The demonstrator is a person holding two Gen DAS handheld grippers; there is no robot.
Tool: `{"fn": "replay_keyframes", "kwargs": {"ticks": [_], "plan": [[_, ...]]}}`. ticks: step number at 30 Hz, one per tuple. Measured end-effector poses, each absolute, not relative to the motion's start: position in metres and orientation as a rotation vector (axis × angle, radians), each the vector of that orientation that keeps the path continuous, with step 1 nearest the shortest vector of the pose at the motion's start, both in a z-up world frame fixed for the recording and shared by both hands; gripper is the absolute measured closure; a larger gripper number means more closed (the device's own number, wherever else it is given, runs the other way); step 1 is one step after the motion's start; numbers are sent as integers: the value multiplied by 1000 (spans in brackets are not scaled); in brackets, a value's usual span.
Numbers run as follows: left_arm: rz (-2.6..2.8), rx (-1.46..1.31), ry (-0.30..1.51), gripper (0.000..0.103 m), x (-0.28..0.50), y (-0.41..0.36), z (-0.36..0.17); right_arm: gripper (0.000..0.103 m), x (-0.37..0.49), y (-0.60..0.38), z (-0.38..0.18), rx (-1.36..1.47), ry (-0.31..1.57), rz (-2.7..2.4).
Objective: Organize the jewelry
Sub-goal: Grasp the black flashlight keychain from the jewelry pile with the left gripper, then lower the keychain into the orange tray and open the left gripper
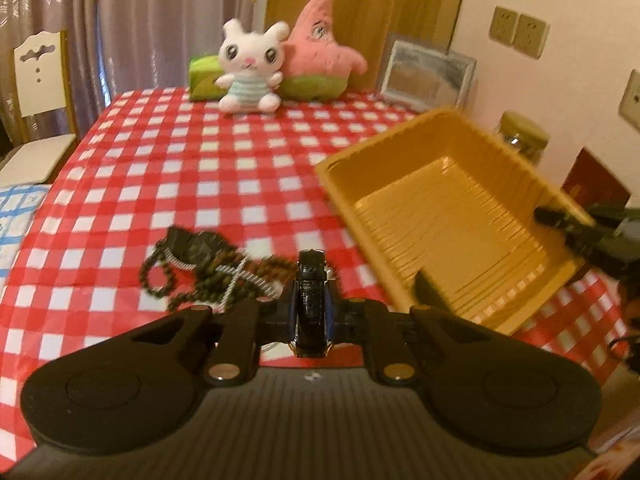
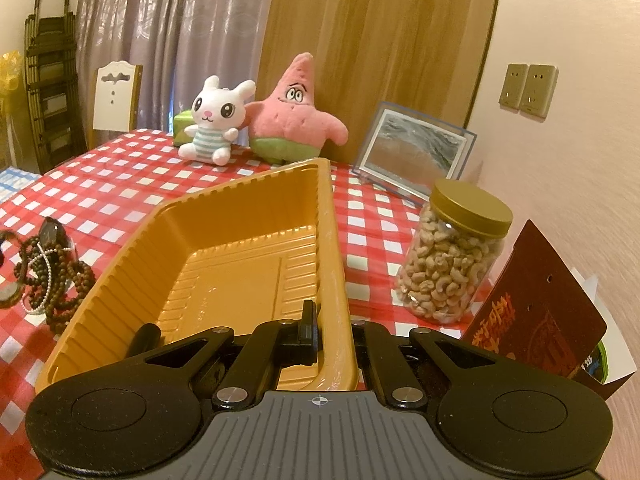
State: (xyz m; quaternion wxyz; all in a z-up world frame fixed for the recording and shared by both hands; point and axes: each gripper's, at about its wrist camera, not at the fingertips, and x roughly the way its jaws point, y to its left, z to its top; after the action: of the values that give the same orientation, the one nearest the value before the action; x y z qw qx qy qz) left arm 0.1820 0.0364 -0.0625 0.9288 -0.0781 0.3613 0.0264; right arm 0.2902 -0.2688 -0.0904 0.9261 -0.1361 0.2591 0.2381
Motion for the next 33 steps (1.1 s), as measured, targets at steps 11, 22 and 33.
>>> {"fn": "replay_keyframes", "kwargs": {"ticks": [11,22,33], "plan": [[-89,-231,732,91,219,-15,-60,100,282,-259,-87,-313,535,472],[-133,-292,803,91,253,-40,-81,100,278,-259,-88,-298,559,459],[-97,-298,732,84,248,-29,-68,100,280,-262,-89,-305,554,421]]}}
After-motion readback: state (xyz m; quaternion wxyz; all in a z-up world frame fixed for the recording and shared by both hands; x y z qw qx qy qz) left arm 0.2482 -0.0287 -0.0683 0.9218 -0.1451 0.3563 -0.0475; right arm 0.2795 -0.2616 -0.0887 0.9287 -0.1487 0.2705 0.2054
